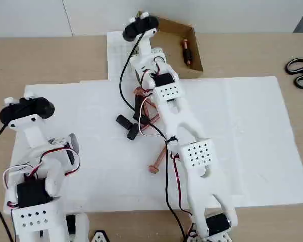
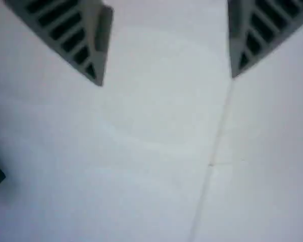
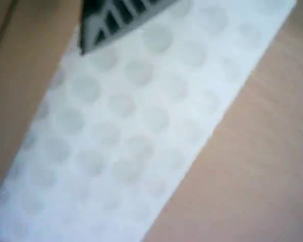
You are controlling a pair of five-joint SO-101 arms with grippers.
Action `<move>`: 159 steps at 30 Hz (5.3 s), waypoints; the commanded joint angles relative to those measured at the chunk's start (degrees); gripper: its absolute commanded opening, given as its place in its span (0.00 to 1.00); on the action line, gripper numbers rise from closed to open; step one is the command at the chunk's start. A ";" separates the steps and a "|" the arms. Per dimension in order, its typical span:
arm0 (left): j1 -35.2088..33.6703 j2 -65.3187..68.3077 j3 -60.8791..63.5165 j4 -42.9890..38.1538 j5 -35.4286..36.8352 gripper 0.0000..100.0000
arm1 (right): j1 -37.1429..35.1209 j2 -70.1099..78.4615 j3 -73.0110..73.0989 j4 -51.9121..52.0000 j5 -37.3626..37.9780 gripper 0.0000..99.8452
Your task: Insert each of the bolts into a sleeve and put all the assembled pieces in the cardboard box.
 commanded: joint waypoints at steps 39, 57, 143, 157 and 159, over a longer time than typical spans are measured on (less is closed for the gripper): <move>-0.26 -0.79 -0.22 0.09 -0.44 0.16 | -6.73 -8.57 -2.90 -4.70 4.84 0.00; 0.00 -0.79 2.68 -0.26 -0.53 0.16 | 0.22 -2.07 -2.81 -4.70 4.48 0.00; 0.09 -38.51 36.00 0.35 -4.13 0.16 | 6.11 -168.84 119.21 44.09 4.84 0.25; -1.58 -38.51 35.82 0.00 -4.13 0.16 | 6.29 -168.66 130.73 42.24 4.66 0.25; -1.58 -38.51 35.82 0.00 -4.13 0.16 | 6.29 -168.66 134.42 41.27 4.66 0.25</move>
